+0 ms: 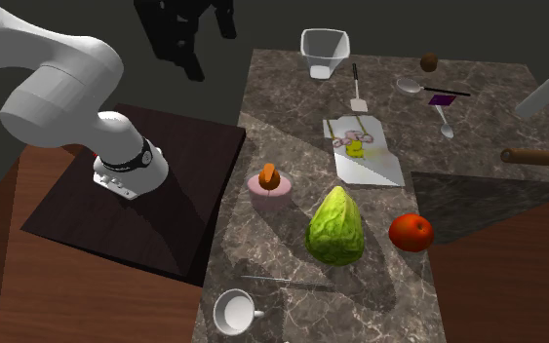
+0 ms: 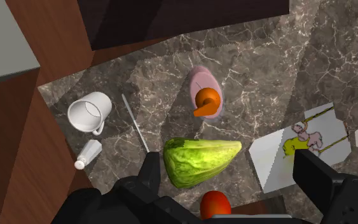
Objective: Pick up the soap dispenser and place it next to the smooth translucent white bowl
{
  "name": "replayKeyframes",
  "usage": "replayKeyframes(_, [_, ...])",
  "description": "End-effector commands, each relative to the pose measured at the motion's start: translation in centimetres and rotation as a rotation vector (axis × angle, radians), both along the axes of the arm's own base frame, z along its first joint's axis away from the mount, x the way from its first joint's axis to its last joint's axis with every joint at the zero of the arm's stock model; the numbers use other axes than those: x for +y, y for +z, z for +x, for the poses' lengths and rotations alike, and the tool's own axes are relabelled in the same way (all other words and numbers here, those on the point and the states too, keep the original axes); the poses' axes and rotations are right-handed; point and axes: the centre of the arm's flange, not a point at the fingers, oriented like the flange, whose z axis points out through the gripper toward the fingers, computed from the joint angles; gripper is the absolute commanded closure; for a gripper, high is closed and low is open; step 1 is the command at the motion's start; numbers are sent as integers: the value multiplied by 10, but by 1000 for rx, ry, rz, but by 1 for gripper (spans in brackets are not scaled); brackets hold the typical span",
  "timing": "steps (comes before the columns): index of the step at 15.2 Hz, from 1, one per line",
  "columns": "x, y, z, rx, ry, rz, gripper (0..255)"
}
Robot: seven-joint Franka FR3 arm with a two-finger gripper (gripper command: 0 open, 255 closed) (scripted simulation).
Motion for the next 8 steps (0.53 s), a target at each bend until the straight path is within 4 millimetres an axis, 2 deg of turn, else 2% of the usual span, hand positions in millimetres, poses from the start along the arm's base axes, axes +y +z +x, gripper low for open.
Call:
replayKeyframes(1, [0, 0, 0, 0, 0, 0, 0])
replayKeyframes(8, [5, -87, 35, 25, 4, -1, 0])
